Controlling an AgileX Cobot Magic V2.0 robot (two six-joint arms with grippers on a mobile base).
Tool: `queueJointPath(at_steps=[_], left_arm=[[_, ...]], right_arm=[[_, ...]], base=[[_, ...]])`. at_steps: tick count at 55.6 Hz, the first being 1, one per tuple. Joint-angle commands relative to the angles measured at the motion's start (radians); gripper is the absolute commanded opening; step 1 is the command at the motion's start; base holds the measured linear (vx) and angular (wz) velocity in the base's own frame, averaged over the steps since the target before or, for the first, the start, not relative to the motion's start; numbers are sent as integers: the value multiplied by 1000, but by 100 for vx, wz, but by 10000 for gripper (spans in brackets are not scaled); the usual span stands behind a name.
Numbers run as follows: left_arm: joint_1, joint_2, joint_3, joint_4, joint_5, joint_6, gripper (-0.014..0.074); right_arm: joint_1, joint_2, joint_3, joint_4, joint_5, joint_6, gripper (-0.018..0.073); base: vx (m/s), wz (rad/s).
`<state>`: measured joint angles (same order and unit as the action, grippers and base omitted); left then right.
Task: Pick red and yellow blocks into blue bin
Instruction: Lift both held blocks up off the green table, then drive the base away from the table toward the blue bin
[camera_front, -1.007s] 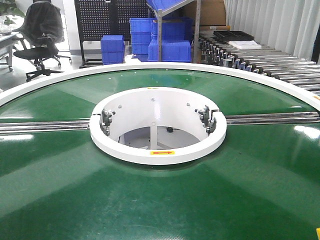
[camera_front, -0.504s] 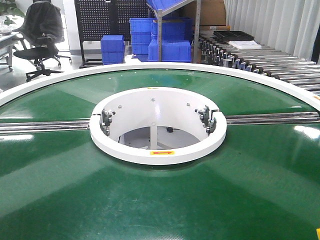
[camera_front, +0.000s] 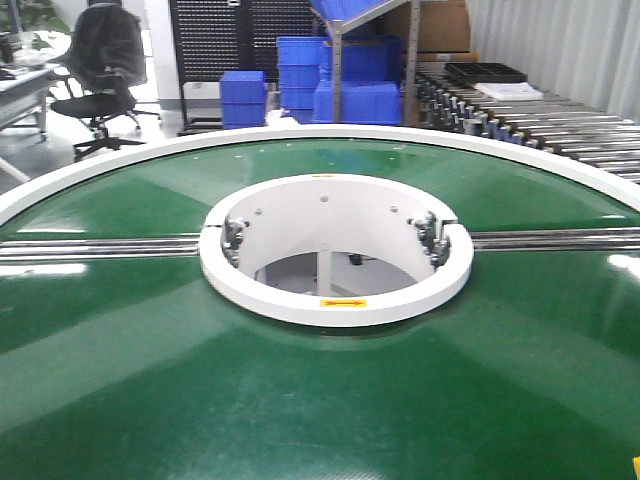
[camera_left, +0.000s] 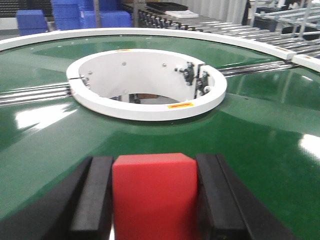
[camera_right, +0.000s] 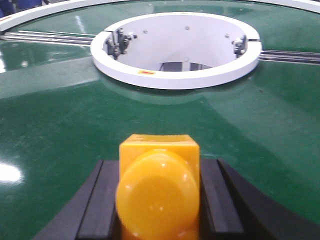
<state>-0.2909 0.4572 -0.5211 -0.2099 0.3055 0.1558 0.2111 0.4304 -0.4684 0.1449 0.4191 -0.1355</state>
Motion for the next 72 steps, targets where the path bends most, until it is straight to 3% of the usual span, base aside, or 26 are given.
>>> queueJointPath(at_steps=[1, 27, 72], left_arm=[[-5, 1, -26, -14, -79, -9, -1], [-5, 1, -26, -14, -79, -9, -1], [-5, 1, -26, -14, -79, -9, 0]], right_arm=[[-1, 7, -28, -1, -86, -12, -11], [-1, 7, -28, -1, -86, -12, -11], [-1, 7, -28, -1, -85, -12, -11]], base=[[-5, 20], [-10, 39], [-16, 69]])
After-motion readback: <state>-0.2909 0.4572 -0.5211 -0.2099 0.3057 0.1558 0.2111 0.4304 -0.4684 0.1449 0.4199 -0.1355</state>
